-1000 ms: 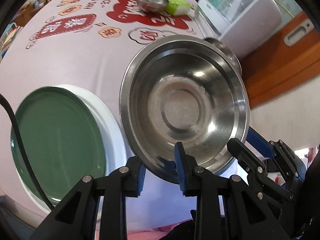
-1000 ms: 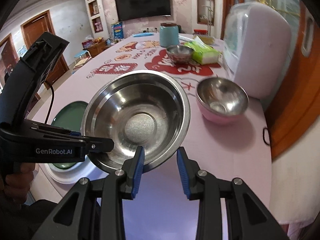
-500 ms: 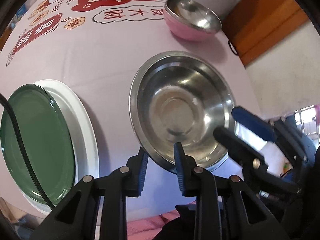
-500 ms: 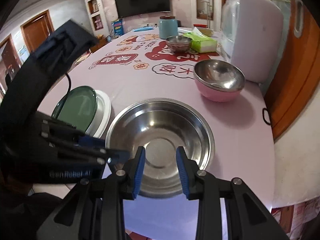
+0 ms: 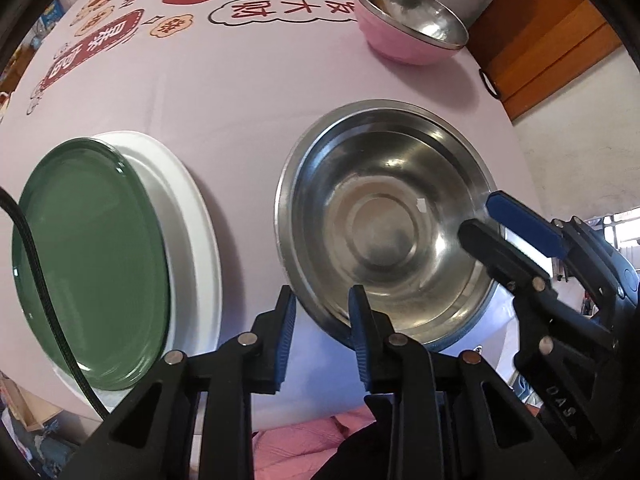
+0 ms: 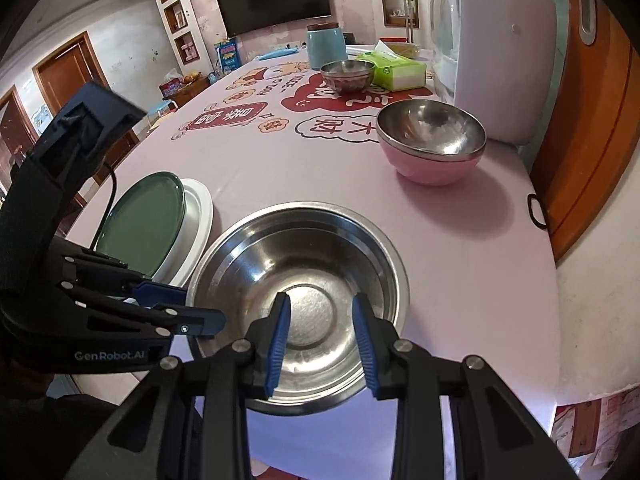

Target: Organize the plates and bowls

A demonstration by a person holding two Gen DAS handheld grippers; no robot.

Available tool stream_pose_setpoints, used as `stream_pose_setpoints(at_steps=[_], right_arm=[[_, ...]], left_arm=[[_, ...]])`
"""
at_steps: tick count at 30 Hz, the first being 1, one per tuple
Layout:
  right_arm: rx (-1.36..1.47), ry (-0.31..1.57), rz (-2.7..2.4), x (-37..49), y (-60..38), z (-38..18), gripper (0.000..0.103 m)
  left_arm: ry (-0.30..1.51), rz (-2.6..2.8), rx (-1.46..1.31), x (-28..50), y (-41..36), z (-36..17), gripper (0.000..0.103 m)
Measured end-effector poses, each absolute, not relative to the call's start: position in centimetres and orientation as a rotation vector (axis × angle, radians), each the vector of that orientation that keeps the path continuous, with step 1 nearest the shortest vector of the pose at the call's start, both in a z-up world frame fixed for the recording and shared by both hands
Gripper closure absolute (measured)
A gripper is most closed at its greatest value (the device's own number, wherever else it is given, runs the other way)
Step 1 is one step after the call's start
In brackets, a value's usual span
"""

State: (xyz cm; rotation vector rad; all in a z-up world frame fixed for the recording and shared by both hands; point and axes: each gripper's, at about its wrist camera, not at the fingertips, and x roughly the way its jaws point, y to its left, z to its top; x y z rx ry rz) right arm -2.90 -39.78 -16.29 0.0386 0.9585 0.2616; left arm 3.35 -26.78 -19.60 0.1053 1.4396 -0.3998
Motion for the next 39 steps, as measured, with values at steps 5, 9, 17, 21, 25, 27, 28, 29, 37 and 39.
stream_pose_setpoints(at_steps=[5, 9, 17, 21, 25, 27, 28, 29, 37, 39], right_arm=[[0.060, 0.958, 0.246, -2.7, -40.6, -16.3, 0.071], [0.069, 0.962, 0.232, -2.6, -41.1, -16.3, 0.071], [0.071, 0.962, 0.221, -1.9, -41.8, -15.9, 0.071], [0.092, 0.974, 0.215, -1.4, -42.7, -15.9, 0.070], [0.139, 0.983, 0.200, -0.4, -44.0, -15.7, 0.070], [0.180, 0.974, 0.186, 0.4, -44.7, -15.4, 0.069], [0.189, 0.971, 0.181, 0.6, -44.9, -15.3, 0.068], [0.201, 0.966, 0.173, 1.0, -45.2, -15.2, 0.066], [0.260, 0.940, 0.143, 4.0, -47.8, -14.1, 0.059], [0.264, 0.937, 0.142, 4.7, -48.3, -13.9, 0.058]], left_arm=[[1.427, -0.355, 0.124, 3.7, -26.4, -19.0, 0.060], [1.391, -0.335, 0.134, 3.9, -26.0, -18.1, 0.054], [1.324, -0.308, 0.145, 5.3, -26.2, -16.5, 0.043], [1.293, -0.301, 0.167, 6.1, -26.8, -15.7, 0.039], [1.266, -0.298, 0.173, 7.0, -27.5, -15.1, 0.033], [1.256, -0.298, 0.173, 7.4, -28.0, -14.9, 0.031], [1.251, -0.298, 0.176, 7.9, -28.4, -14.7, 0.030], [1.247, -0.298, 0.179, 8.1, -28.7, -14.6, 0.030], [1.180, -0.314, 0.195, 11.2, -31.6, -13.2, 0.027], [1.164, -0.316, 0.191, 12.0, -32.2, -12.8, 0.027]])
